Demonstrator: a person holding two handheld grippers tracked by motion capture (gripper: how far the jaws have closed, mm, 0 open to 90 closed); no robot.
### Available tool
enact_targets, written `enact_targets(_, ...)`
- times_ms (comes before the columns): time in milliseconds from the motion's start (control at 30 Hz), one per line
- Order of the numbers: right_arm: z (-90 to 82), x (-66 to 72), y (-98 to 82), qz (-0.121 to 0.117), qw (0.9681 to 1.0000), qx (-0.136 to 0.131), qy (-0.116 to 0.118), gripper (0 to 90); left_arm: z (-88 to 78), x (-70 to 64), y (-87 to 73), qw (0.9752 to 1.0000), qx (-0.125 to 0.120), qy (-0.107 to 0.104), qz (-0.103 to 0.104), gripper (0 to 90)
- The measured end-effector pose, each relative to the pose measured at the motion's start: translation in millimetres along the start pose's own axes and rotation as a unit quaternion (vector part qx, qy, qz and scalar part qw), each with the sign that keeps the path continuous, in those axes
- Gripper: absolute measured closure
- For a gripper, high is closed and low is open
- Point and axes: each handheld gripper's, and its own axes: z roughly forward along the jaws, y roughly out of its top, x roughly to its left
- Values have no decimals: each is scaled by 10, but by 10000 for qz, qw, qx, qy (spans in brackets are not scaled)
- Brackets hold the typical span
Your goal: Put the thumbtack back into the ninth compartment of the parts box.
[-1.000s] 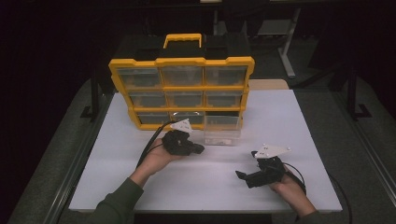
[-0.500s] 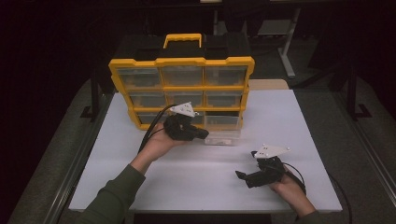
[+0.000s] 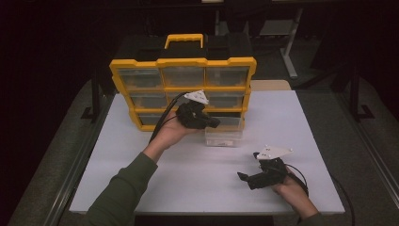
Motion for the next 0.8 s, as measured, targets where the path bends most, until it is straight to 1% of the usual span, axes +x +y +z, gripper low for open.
enact_targets(133,-1,1,0,-2,10000,-3,0,40,107,38,20,10000,45,48,-3,874)
enact_targets(200,-1,-2,0,-1,10000,-7,1,40,166,57,17,10000,38,17,-46,874)
enact_targets(233,-1,-2,0,-1,10000,-7,1,40,166,57,17,10000,38,17,-46,874)
enact_targets(267,-1,-2,0,1,10000,-7,2,41,226,64,10,10000,61,-19,-62,874)
enact_targets(333,-3,-3,-1,1,10000,-10,6,41,280,71,-2,9999,105,-44,-77,874)
enact_targets(433,-3,-5,-2,5,10000,-6,5,40,331,88,-19,9998,131,-68,-98,874)
enact_targets(500,-4,-5,-2,6,10000,-6,3,41,345,91,-25,9998,118,-73,-133,874)
enact_targets(567,-8,-5,-2,-2,10000,-22,9,41,336,87,-22,9999,94,-60,-127,846)
enact_targets(800,-7,-4,-2,16,10000,-10,4,41,192,77,-30,9999,29,-21,-151,817)
